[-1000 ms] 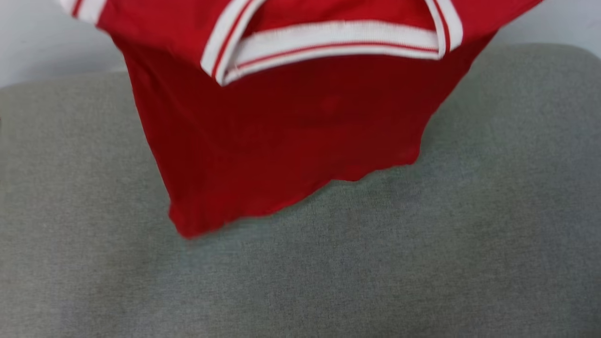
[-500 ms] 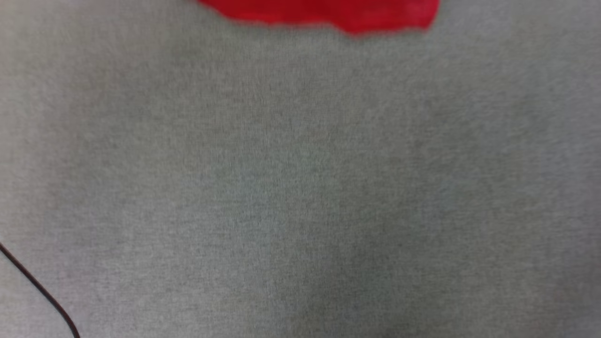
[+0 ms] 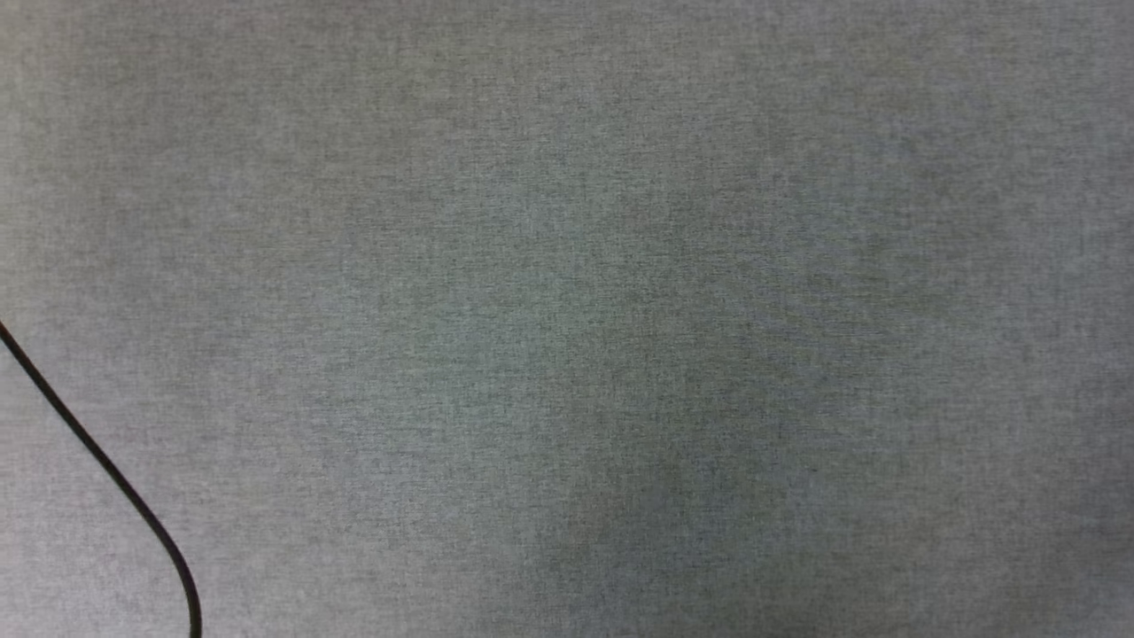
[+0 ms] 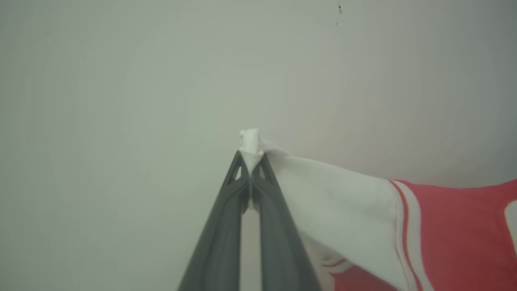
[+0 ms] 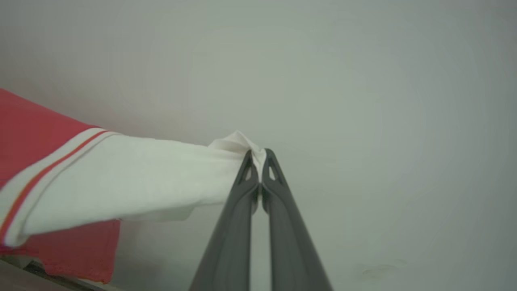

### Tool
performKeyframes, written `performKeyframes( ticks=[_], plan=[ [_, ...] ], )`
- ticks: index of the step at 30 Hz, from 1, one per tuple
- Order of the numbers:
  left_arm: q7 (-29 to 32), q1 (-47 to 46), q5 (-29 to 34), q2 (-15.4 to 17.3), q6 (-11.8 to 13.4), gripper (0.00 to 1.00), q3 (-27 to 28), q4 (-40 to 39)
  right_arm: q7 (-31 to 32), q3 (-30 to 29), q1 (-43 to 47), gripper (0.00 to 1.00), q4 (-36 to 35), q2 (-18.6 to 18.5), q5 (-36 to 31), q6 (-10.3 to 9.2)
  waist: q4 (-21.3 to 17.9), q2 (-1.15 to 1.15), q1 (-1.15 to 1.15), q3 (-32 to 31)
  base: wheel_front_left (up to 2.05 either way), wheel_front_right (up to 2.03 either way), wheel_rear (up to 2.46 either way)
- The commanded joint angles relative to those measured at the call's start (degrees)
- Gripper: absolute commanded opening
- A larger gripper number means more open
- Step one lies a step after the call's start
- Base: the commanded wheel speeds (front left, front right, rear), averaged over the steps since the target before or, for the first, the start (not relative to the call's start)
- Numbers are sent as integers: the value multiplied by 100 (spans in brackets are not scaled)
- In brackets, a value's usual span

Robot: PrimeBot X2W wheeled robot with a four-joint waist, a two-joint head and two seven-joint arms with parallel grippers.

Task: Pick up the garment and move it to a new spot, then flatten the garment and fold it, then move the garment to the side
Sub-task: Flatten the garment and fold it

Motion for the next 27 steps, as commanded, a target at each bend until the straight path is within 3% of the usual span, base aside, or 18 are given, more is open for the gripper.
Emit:
performKeyframes(
  ticks=[1,4,6,13,17,27],
  plan=[
    [-106,137,-6,-51,-25,0,-49,102,-89,-8,121,0,102,-3,-22,-8,23,0,-2,13,0,0,0],
    [-348,465,-42,-154,-68,0,-210,371,-245,112,441,0,343,80,-34,-7,47,0,-2,-44,0,0,0],
    [-712,1159,-101,-300,-88,0,-378,571,-420,226,1078,0,617,109,12,-8,75,0,-2,-296,0,0,0],
    [-1018,2856,-242,-474,-18,0,-515,683,-528,294,2405,0,882,130,207,-7,124,0,-2,-961,0,0,0],
    [-1031,3769,-287,-523,77,0,-615,562,-446,392,3118,0,928,61,467,-7,146,0,-2,-1367,0,0,0],
    [-579,5981,-681,-284,457,0,-601,-221,-62,623,4929,0,639,-144,1271,-8,130,0,-2,-2445,0,0,0]
  ],
)
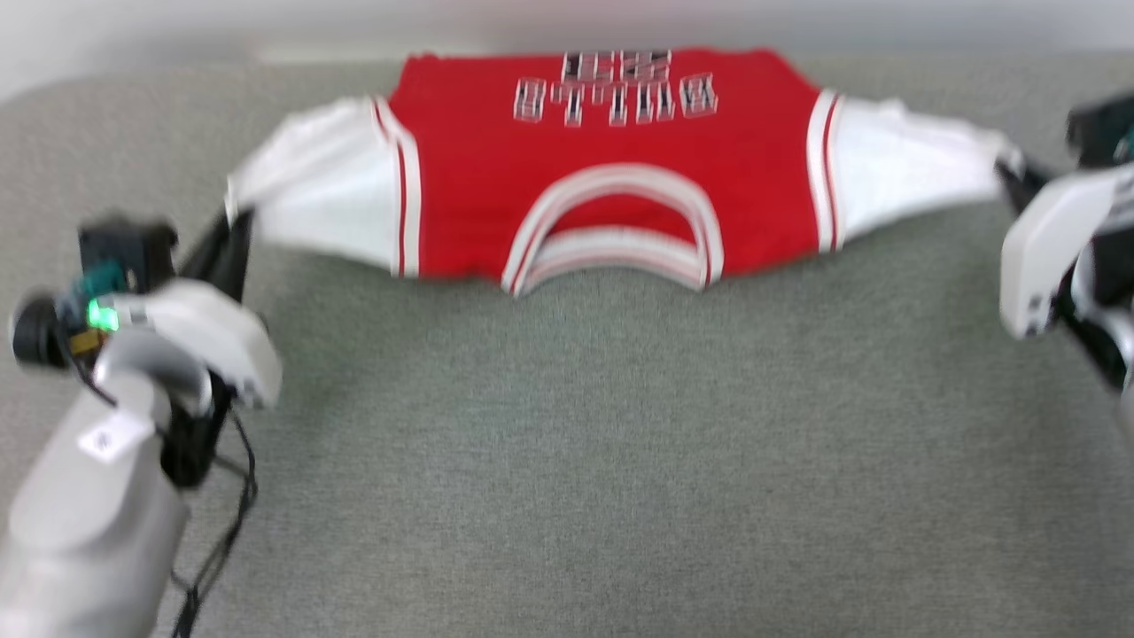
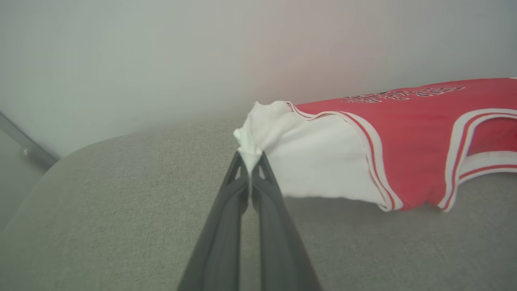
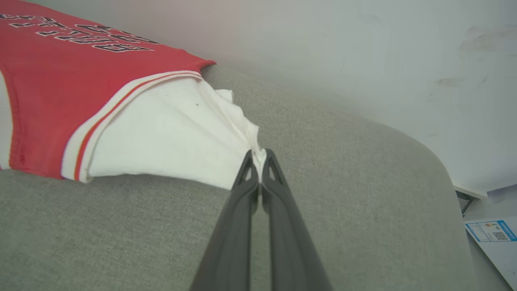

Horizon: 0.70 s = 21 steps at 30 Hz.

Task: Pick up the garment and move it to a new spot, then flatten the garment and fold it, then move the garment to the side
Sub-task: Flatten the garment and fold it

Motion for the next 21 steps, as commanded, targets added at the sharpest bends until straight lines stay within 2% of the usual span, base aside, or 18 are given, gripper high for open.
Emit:
performKeyframes(
  ticks=[1,8,13,21],
  plan=[
    [84,386,-82,85,104,0,45,-130,81,23,367,0,-80,-61,154,-8,-15,0,1,-441,0,0,0],
    [558,1902,-371,381,406,0,70,-1029,482,-40,1536,0,-559,-213,737,-9,-47,0,1,-895,0,0,0],
    [743,2599,-510,545,612,0,116,-1546,775,-141,2160,0,-1002,-400,981,-9,-24,0,1,-1045,0,0,0],
    [924,3895,-982,713,939,0,365,-2315,1518,-670,3411,0,-1963,-611,1307,-10,-26,0,1,-1360,0,0,0]
  ],
)
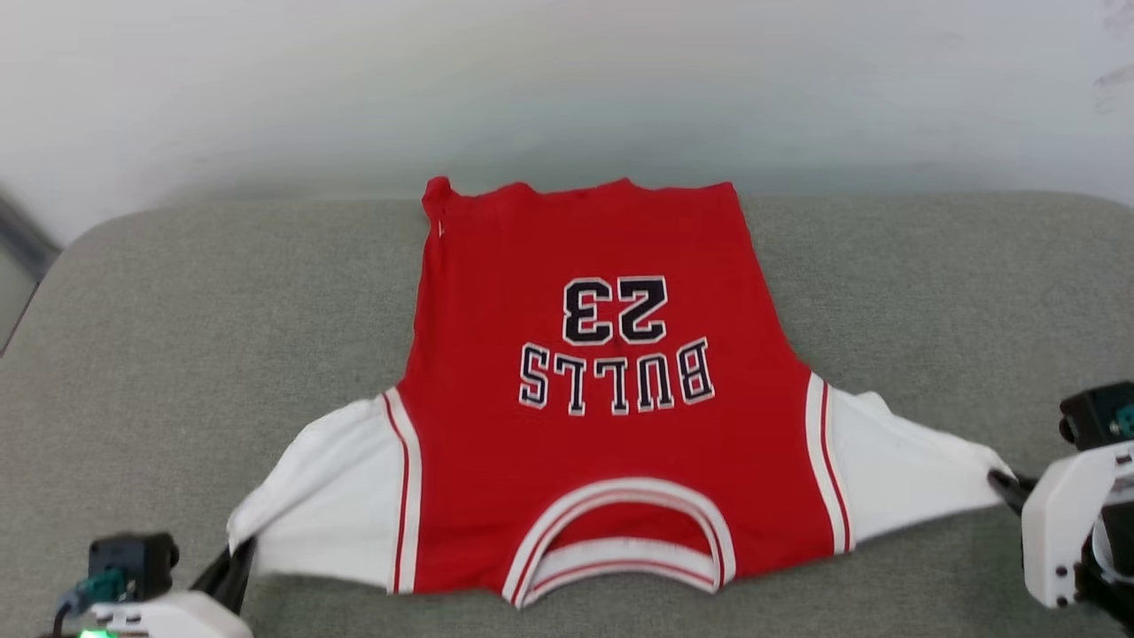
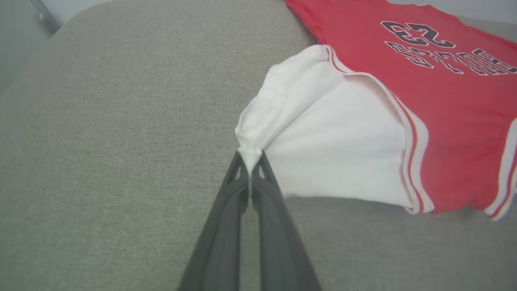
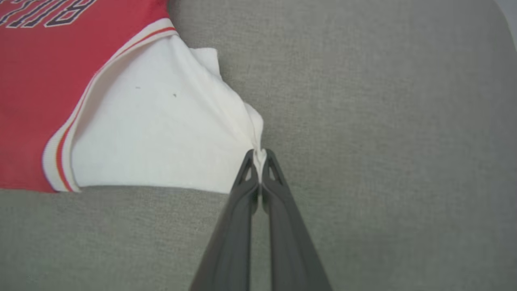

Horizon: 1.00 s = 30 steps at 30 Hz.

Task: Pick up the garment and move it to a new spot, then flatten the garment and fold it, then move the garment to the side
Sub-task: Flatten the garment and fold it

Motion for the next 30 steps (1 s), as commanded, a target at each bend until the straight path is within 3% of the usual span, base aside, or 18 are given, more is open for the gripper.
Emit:
performKeyframes(
  ticks=[1,9,17,18,19,24,30],
  plan=[
    [26,155,-50,67,64,0,57,-33,67,-76,160,0,-91,-83,34,-10,-9,0,2,-47,0,0,0],
    [272,927,-339,152,154,0,54,-567,963,-816,1397,0,-958,108,274,-10,43,0,2,-99,0,0,0],
    [437,922,-345,72,65,0,-165,-738,1187,-1045,1851,0,-1487,212,5,-9,123,0,2,60,0,0,0],
    [459,858,-323,59,34,0,-207,-774,1147,-1081,1816,30,-1540,191,-40,-9,155,0,2,102,0,0,0],
    [474,775,-289,43,13,0,-248,-807,1071,-1135,1747,98,-1600,177,-81,-9,197,0,2,149,0,0,0],
    [594,418,-190,-40,-135,0,-456,-1081,1062,-1347,1230,100,-1930,226,38,-7,425,0,2,513,0,0,0],
    [729,-33,105,-128,-125,0,-706,-1798,1685,-1417,-82,100,-2424,-185,157,-7,924,0,2,1358,0,0,0]
  ],
)
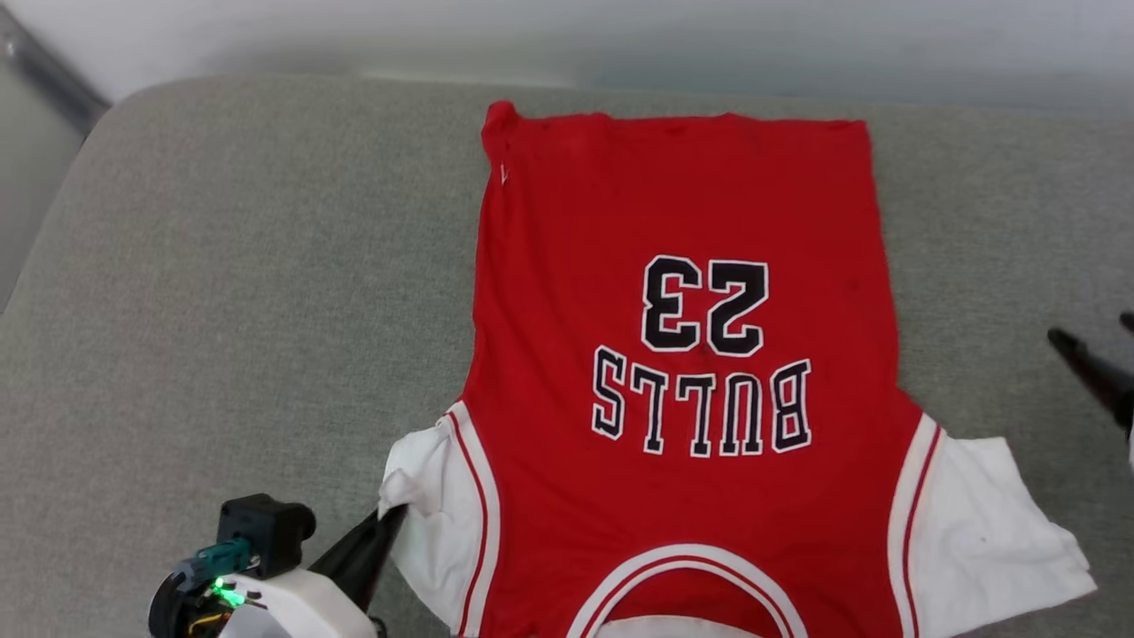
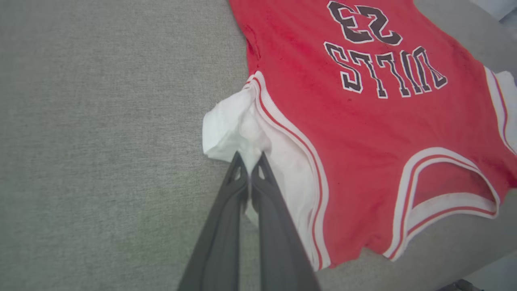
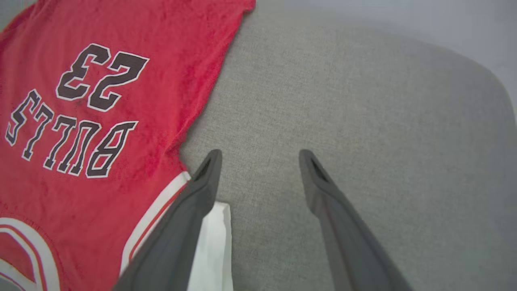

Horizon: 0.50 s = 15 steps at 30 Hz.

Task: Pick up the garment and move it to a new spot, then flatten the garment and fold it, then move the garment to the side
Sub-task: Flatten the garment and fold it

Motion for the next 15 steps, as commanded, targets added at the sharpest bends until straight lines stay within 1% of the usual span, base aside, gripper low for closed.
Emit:
performKeyframes(
  ticks=[1,4,9,12,15],
  plan=[
    [41,-96,0,-63,-4,0,-44,-130,136,0,-346,100,-23,-71,24,-4,403,0,-1,501,0,0,0],
    [152,-307,95,-160,-16,0,-197,-462,699,26,-1057,100,131,-197,92,-4,687,0,-1,894,0,0,0],
    [340,-590,330,-239,-18,0,-434,-910,2023,31,-2296,100,481,-307,-29,-4,1124,0,-1,1508,0,0,0],
    [396,-696,426,-292,-40,0,-538,-1117,2677,-90,-3029,100,724,-158,-248,-3,1349,0,-1,1785,0,0,0],
    [441,-817,544,-323,-78,0,-670,-1252,3171,-222,-3612,100,989,-64,-637,-4,1576,0,-1,1994,0,0,0]
  ],
)
